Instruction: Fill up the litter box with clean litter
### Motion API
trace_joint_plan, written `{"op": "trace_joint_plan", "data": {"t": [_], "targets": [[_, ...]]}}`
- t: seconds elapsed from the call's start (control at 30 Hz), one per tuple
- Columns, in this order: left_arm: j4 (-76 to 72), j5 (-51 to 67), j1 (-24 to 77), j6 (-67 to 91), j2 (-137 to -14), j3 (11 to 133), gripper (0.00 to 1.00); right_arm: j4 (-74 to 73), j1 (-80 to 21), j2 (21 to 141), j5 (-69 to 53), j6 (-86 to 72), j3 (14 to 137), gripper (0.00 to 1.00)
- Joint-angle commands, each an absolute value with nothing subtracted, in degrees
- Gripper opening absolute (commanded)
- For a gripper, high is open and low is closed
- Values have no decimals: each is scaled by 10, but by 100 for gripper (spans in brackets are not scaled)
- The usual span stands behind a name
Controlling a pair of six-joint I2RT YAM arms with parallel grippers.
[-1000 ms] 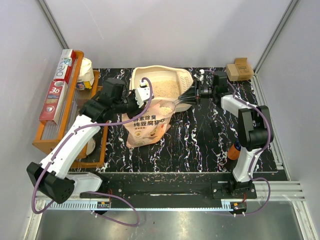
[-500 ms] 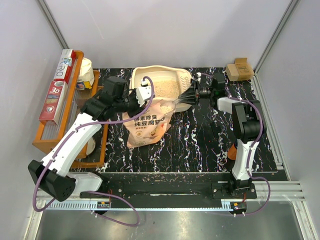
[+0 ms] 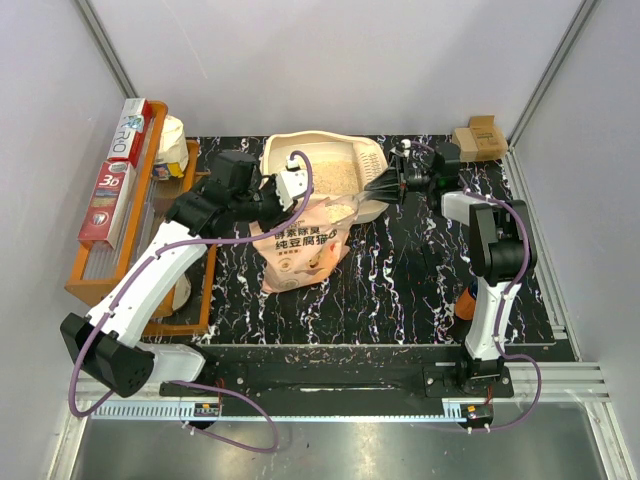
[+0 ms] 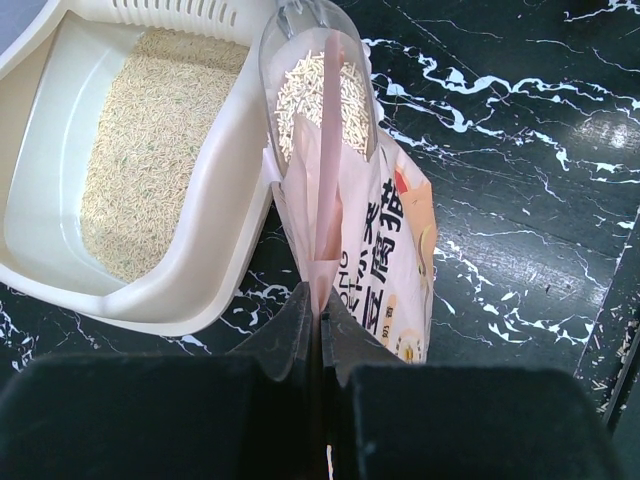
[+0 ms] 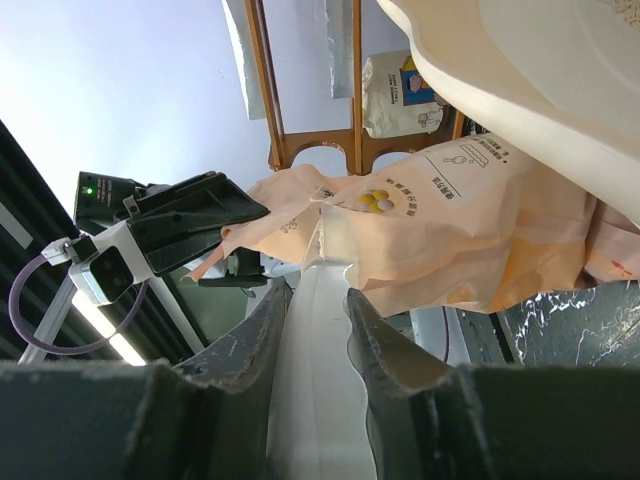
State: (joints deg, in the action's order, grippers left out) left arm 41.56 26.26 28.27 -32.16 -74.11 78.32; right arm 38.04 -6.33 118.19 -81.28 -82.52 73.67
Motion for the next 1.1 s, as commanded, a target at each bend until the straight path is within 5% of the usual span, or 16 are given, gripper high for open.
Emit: {"op": "trace_joint_plan", "data": {"t": [0.0, 1.07], "targets": [[410, 251, 279, -332, -729, 823, 0, 434, -29, 1180, -794, -842, 772, 0], [405, 235, 279, -330, -732, 812, 0, 296, -15, 1189, -755, -776, 879, 0]]}}
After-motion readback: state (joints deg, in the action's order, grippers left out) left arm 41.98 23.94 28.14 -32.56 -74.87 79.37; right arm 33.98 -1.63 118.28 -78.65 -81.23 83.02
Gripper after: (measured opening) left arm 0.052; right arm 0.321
